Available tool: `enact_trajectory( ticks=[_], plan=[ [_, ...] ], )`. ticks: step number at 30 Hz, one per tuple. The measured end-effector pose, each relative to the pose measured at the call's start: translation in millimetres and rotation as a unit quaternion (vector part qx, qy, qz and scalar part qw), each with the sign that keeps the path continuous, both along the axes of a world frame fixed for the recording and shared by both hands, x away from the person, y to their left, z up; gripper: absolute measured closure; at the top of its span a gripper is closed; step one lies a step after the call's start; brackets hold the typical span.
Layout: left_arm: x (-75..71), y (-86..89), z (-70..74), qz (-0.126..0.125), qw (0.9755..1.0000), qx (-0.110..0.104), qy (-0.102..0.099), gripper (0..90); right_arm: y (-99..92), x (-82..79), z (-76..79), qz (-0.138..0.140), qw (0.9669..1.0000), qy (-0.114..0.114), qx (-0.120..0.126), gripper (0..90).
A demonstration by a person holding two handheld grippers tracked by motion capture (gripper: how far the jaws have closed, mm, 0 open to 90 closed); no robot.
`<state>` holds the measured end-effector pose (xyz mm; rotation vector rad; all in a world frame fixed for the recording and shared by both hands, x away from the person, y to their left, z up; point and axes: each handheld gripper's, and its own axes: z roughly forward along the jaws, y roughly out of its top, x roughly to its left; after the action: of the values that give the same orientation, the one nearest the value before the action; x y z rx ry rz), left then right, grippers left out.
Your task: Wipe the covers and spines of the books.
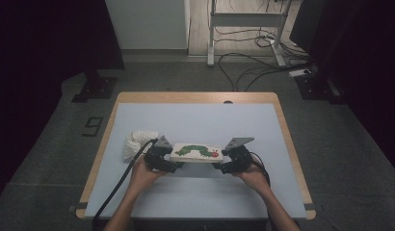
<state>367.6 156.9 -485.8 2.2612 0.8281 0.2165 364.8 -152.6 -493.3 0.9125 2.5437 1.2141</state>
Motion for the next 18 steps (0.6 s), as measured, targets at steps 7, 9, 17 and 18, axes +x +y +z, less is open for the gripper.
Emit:
enact_trajectory(
  ticks=[7,9,17,18],
  plan=[
    [-6.8,-0.5,-11.0,0.01,0.9999,-0.001,0.007,20.2,0.9,-7.5,-8.5,-0.005,0.9999,-0.003,-0.012,29.0],
    [-8.4,-0.5,-13.8,0.011,0.9999,-0.002,0.007,20.3,1.6,-9.8,-10.6,-0.006,0.9998,-0.004,-0.016,28.8],
    [-16.8,-5.6,-21.3,0.004,0.9997,0.025,-0.007,20.4,0.3,-14.3,-20.5,-0.006,0.9997,-0.004,-0.025,30.3],
    [-17.4,-6.4,-22.2,0.001,0.9996,0.027,-0.007,20.4,-0.5,-14.3,-22.5,-0.007,0.9996,-0.005,-0.027,30.5]
  ],
)
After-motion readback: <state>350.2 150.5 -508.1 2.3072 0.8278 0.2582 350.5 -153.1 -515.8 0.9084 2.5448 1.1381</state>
